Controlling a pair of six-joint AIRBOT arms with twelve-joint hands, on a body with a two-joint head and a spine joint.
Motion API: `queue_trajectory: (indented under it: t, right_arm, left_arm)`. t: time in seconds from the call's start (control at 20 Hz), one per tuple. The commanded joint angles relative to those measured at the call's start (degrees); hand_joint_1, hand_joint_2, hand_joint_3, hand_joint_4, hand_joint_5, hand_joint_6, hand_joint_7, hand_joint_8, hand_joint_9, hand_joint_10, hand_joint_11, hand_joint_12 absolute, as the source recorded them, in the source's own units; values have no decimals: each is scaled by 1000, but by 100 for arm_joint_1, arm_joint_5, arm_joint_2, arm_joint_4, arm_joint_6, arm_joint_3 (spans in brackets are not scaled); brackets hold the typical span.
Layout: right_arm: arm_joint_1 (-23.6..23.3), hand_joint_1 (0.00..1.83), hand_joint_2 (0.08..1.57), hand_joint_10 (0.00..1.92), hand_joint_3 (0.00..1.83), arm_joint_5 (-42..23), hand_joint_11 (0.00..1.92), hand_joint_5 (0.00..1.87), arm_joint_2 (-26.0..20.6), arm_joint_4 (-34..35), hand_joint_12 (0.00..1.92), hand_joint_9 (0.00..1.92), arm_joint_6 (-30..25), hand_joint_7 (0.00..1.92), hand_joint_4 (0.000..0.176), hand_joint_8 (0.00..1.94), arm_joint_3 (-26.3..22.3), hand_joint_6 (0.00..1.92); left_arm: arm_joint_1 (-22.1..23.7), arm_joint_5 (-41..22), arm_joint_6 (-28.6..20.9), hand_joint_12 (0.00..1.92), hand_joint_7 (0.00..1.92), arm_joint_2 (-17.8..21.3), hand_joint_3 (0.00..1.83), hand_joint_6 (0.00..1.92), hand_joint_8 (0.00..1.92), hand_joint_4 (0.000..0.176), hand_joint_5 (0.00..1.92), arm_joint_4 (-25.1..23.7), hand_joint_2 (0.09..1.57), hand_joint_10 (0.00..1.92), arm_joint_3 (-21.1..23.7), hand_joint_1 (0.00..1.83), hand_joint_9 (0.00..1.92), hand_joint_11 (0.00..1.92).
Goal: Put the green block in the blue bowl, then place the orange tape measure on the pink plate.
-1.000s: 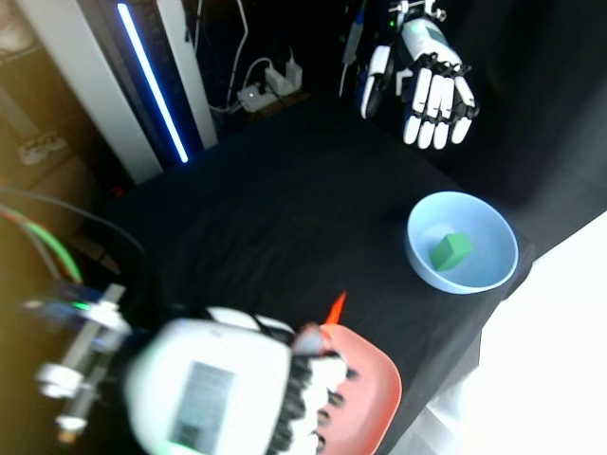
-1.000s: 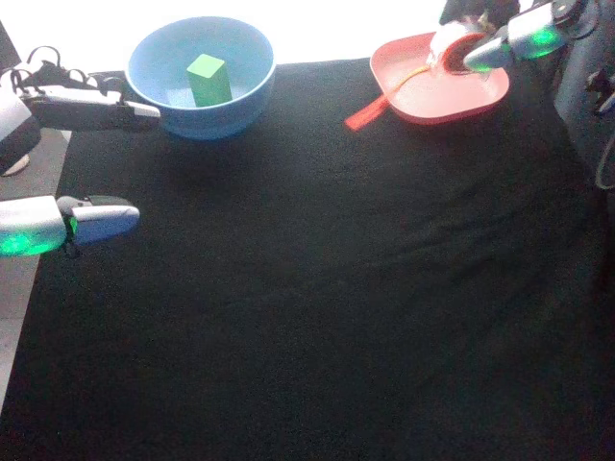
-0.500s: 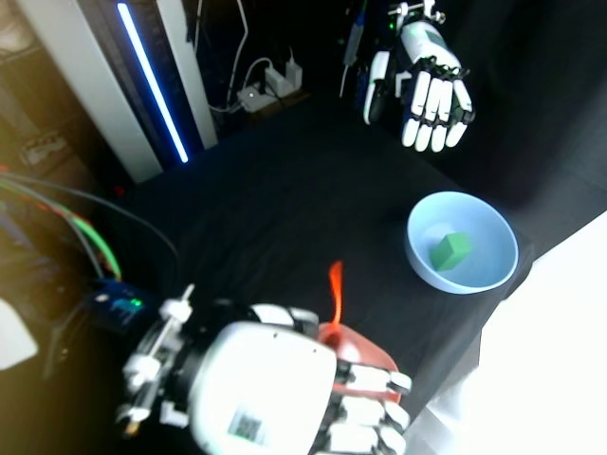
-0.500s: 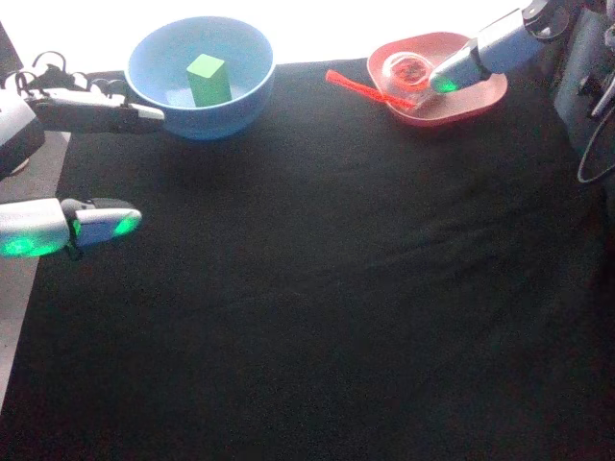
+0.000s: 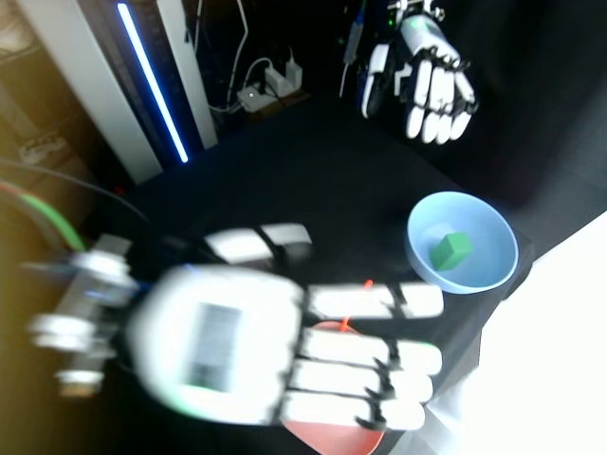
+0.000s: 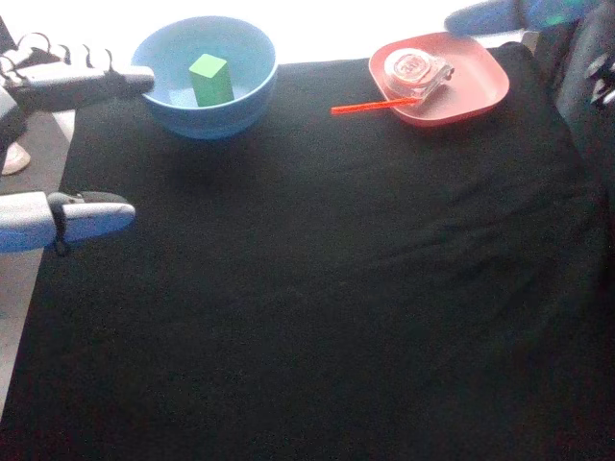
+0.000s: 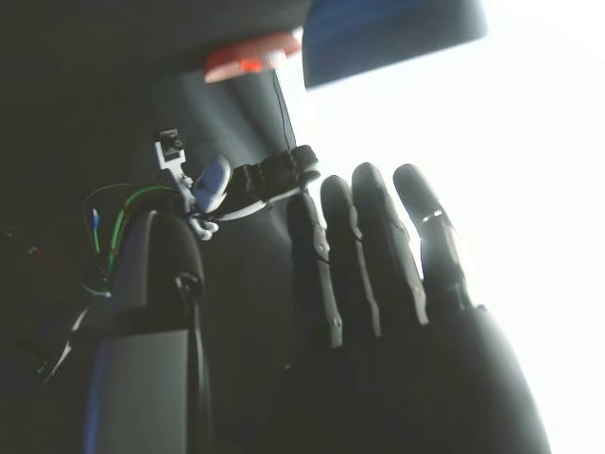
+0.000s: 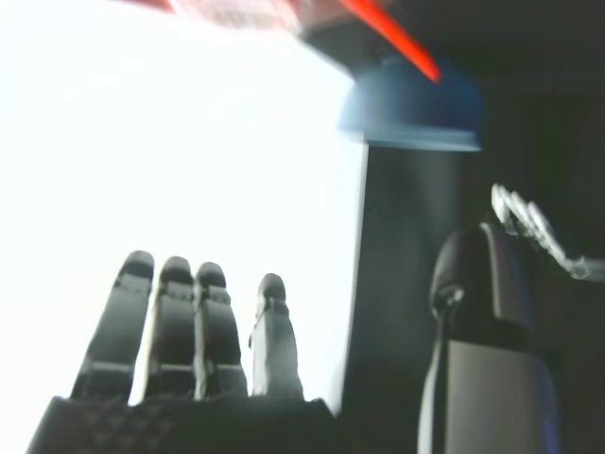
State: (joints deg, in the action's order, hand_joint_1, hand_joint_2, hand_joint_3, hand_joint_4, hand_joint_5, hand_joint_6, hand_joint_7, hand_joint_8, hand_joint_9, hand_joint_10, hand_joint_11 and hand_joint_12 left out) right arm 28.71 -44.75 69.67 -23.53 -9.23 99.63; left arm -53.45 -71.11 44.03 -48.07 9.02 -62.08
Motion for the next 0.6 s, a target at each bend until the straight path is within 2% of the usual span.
queue_trajectory:
  t: [0.0,0.05,0.1,0.15,0.2,0.25,0.3,0.35,0.4,0.45,0.5,0.55]
  right_arm:
    - [138,760,780,0,0,-960,0,14,-30,443,0,0,-35,0,136,0,-89,2]
    - [527,747,708,0,0,-1553,0,71,-168,1017,0,0,-35,36,168,3,-326,5]
    - [859,762,752,0,12,-2020,0,87,-254,1468,0,0,-16,46,174,4,-503,6]
    - [1119,770,770,0,19,-2439,0,104,-328,1855,0,0,23,58,176,7,-681,11]
    - [1404,784,760,1,12,-2855,0,112,-404,2177,0,2,52,94,167,19,-869,12]
    - [1696,803,784,0,9,-3287,0,141,-471,2533,0,2,127,120,148,9,-1081,7]
    - [1981,781,817,0,19,-3687,0,135,-529,2878,0,0,244,123,160,5,-1296,1]
    - [2192,779,810,0,13,-4037,0,142,-556,3114,0,0,339,142,173,11,-1466,3]
    - [2413,782,813,0,13,-4410,0,112,-563,3332,0,0,380,105,175,1,-1627,0]
    - [2544,809,787,0,0,-4601,0,126,-565,3432,0,0,394,108,174,4,-1715,7]
    - [2699,827,805,0,8,-4851,0,76,-573,3554,0,0,407,82,148,0,-1837,1]
    - [2918,849,797,0,3,-5184,0,82,-598,3718,0,0,476,79,131,1,-2035,6]
  left_arm:
    - [-11,-993,-24,735,319,76,0,0,0,53,326,40,971,1,38,835,315,0]
    - [-71,-1216,-23,659,290,84,0,1,0,52,284,37,979,0,104,805,291,0]
    - [-99,-1390,-21,638,283,78,3,0,0,85,263,36,987,0,145,766,286,0]
    - [-121,-1540,-21,643,263,71,10,0,0,91,242,36,1010,0,179,748,275,0]
    - [-152,-1710,-21,646,247,65,10,0,0,103,218,37,1013,0,216,663,267,0]
    - [-212,-1912,-21,715,248,59,7,0,1,82,173,48,1021,1,261,554,268,0]
    - [-320,-2101,-21,775,228,47,5,0,0,86,126,88,1026,1,316,462,269,0]
    - [-406,-2219,-15,851,209,40,2,0,0,103,109,104,1028,1,363,392,272,0]
    - [-506,-2332,-10,829,167,20,0,0,0,124,88,127,1020,0,418,302,227,0]
    - [-582,-2410,-10,758,120,-7,4,0,0,125,85,164,1039,0,440,255,151,0]
    - [-680,-2528,-10,729,113,-52,1,1,0,115,86,236,1037,0,467,248,130,0]
    - [-795,-2655,-12,671,86,-113,1,0,2,111,59,331,1037,2,484,248,100,0]
